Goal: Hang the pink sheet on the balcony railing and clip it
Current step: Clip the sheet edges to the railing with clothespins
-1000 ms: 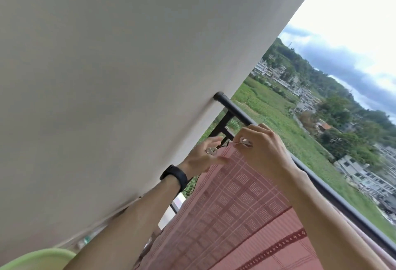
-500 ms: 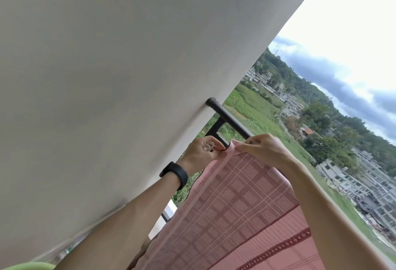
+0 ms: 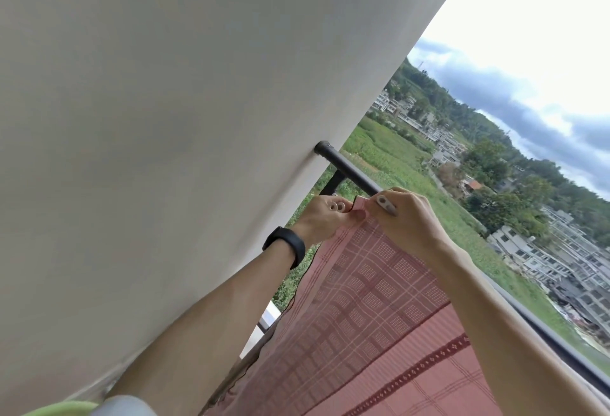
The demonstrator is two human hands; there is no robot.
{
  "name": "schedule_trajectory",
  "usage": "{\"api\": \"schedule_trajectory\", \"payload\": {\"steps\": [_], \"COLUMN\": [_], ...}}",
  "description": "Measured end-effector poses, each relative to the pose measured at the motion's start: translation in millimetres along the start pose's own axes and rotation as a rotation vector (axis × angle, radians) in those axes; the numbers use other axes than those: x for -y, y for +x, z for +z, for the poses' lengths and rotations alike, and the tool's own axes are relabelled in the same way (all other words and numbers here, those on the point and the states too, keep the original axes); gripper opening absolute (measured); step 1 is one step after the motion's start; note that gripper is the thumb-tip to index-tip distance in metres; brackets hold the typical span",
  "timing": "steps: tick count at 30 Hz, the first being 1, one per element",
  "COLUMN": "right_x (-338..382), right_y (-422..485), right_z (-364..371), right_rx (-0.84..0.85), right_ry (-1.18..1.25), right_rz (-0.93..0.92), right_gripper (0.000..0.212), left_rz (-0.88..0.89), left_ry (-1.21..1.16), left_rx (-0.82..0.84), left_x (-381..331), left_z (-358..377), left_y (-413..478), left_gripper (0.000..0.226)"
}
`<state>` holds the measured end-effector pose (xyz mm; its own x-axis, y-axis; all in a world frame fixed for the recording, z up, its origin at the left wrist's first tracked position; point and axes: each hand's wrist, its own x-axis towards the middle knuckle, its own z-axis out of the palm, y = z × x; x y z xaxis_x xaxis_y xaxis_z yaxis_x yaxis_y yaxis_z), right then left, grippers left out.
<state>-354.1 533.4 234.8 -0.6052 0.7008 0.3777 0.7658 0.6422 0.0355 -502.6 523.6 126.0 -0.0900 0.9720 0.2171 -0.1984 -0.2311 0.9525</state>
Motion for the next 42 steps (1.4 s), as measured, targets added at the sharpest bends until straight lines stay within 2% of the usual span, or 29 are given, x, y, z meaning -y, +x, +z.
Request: {"api": "schedule_trajectory", "payload": {"steps": [3, 6, 8, 13, 14, 17, 19, 24, 27, 32, 37, 42], "right_x": [4.6, 3.6, 0.0, -7.0, -7.1, -2.8, -2.6, 0.8, -2.5, -11.1, -18.3, -29.1], "right_y": [-0.8, 2.0, 3.7, 0.8, -0.1, 0.7, 5.3, 11.0, 17.8, 26.9, 33.4, 38.7], "right_z": [-5.4, -3.4, 0.7, 9.1, 8.6, 0.6, -3.7, -11.8, -12.7, -10.5, -12.7, -25.0], "right_rx": [0.034, 0.095, 0.036, -0.076, -0.068, -0.055, -0.069, -0.069, -0.026, 0.005, 0.013, -0.005], "right_ry": [0.08, 0.03, 0.041, 0.197, 0.221, 0.387, 0.423, 0.365, 0.395, 0.467, 0.42, 0.499], "right_rz": [0.075, 0.114, 0.115, 0.131, 0.136, 0.191, 0.232, 0.209, 0.23, 0.265, 0.225, 0.233], "right_gripper": [0.027, 0.031, 0.031, 0.03, 0.029, 0.009, 0.032, 0.047, 0.044, 0.027, 0.031, 0.035], "left_rz": [0.033, 0.041, 0.03, 0.009, 0.013, 0.035, 0.056, 0.016, -0.015, 0.028, 0.089, 0.095], "left_ry": [-0.02, -0.045, -0.068, -0.147, -0.148, -0.159, -0.137, -0.159, -0.23, -0.172, -0.116, -0.113], "left_rx": [-0.049, -0.067, -0.059, -0.014, -0.036, -0.084, -0.101, -0.101, -0.089, -0.134, -0.155, -0.158], "left_x": [7.0, 10.0, 5.4, 1.0, 1.5, 5.3, 7.7, 8.0, 7.7, 7.8, 14.7, 19.4], "left_z": [5.2, 6.0, 5.7, 6.1, 7.6, 11.7, 12.8, 13.6, 14.1, 19.8, 24.9, 30.4], "left_y": [0.6, 0.6, -0.2, 1.2, 1.6, 3.8, 4.7, 4.9, 5.1, 15.7, 24.8, 34.9], "left_gripper": [0.017, 0.016, 0.011, 0.022, 0.023, 0.027, 0.026, 0.026, 0.029, 0.033, 0.037, 0.033]}}
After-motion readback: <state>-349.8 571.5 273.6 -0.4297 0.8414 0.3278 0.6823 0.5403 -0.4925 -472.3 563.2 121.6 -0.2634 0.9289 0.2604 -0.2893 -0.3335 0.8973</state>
